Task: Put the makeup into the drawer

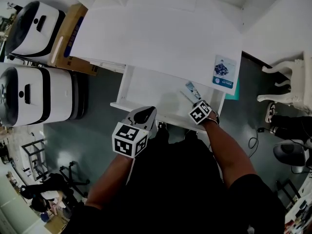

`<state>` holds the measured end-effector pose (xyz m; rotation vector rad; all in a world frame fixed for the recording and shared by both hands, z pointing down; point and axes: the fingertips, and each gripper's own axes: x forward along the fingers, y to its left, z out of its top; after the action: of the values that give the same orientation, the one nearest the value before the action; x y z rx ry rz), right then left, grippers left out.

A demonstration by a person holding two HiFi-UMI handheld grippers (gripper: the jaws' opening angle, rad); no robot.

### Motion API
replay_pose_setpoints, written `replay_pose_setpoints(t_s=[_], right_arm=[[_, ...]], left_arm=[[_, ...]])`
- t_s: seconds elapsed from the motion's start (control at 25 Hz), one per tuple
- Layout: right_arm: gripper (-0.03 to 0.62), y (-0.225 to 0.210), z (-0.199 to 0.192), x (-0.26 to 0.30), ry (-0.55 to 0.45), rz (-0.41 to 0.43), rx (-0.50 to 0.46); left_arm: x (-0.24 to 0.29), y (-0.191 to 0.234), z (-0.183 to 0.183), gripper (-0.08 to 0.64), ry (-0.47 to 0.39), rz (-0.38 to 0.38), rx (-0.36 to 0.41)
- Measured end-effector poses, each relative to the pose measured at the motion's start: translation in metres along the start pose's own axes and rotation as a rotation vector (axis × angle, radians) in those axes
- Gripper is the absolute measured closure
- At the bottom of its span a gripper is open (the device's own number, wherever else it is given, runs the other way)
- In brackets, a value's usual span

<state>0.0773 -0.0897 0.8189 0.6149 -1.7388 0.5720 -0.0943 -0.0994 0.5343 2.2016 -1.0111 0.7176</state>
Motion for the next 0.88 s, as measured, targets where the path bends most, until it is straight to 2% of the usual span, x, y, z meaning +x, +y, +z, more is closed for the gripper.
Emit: replay_pose_setpoints(t_s=[0.24, 0.32, 0.48, 0.88], right_arm=[[0.546, -0.001, 0.000, 0.000, -0.018, 0.021, 0.030], [0.518, -0.001, -0.001, -0.003, -0.019, 0.028, 0.045], [0.511, -0.001, 0.000, -0.016, -0.037, 0.024, 0.075], [0.511, -0.005, 0.031, -0.084, -0.227, -0.020, 0.161]], left_arm=[[-0.001, -0.002, -0.001, 0.549, -0.006, -0.005, 0.000], [0.000, -0.004, 0.001, 0.549, -0.010, -0.012, 0.005], [0.003, -0.009, 0.005, 0.549, -0.021, -0.035, 0.017], [0.013, -0.026, 0.022, 0.549, -0.053, -0.112, 0.067]])
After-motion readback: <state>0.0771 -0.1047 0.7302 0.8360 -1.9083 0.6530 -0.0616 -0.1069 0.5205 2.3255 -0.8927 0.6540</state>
